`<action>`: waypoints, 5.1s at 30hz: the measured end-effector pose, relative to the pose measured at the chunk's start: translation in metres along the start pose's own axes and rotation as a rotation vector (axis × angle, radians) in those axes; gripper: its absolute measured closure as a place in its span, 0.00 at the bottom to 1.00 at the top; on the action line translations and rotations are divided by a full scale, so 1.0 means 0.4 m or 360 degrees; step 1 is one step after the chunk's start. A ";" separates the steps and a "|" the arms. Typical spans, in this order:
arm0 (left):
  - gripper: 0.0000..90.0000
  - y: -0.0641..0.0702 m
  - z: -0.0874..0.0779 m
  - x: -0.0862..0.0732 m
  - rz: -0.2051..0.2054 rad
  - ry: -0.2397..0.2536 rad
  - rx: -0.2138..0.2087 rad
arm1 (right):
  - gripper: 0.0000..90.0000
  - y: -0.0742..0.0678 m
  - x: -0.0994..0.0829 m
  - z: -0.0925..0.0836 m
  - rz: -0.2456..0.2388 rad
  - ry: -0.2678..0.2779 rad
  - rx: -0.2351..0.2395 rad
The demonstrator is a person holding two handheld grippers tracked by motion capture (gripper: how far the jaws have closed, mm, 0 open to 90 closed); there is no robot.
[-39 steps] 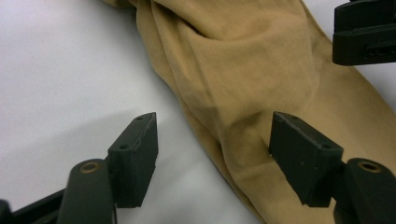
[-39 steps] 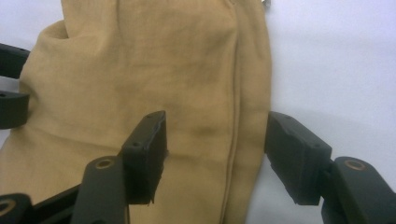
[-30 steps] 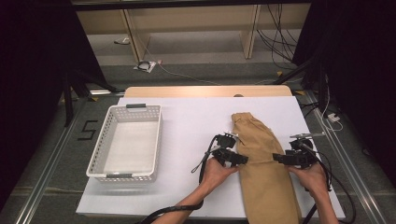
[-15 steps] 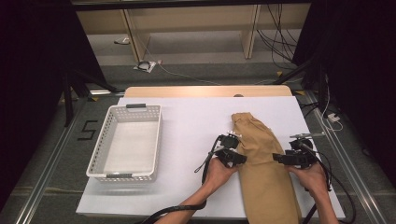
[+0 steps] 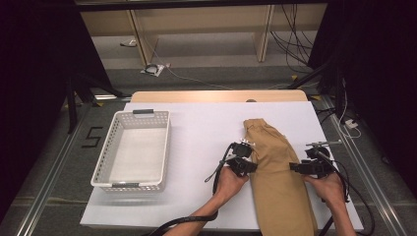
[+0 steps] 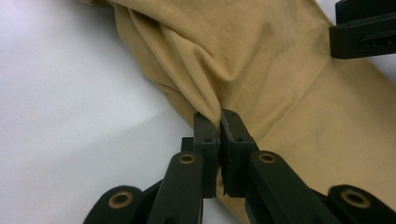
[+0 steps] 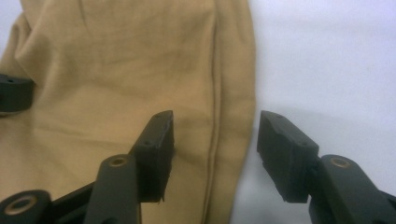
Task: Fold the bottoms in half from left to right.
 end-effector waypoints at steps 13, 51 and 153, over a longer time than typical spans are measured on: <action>0.96 0.000 -0.003 -0.001 0.0030 0.0006 -0.0012 | 0.89 -0.008 -0.012 0.009 0.0004 -0.0065 0.0022; 0.97 -0.186 -0.170 -0.079 0.0042 0.0001 0.0124 | 0.97 -0.268 0.016 0.063 -0.0200 -0.0034 0.0237; 0.28 -0.173 -0.337 -0.200 -0.0026 0.0209 -0.0025 | 0.99 -0.310 0.161 0.140 -0.0285 0.0073 0.0158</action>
Point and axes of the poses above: each handheld gripper's, and its own axes: z roughly forward along the jaws, x roughly out of its top, y roughly to its right, the point moved 10 cm from there along z, roughly forward along the jaws, and after that the axes turned 3 degrees about -x, right-handed, at the moved point
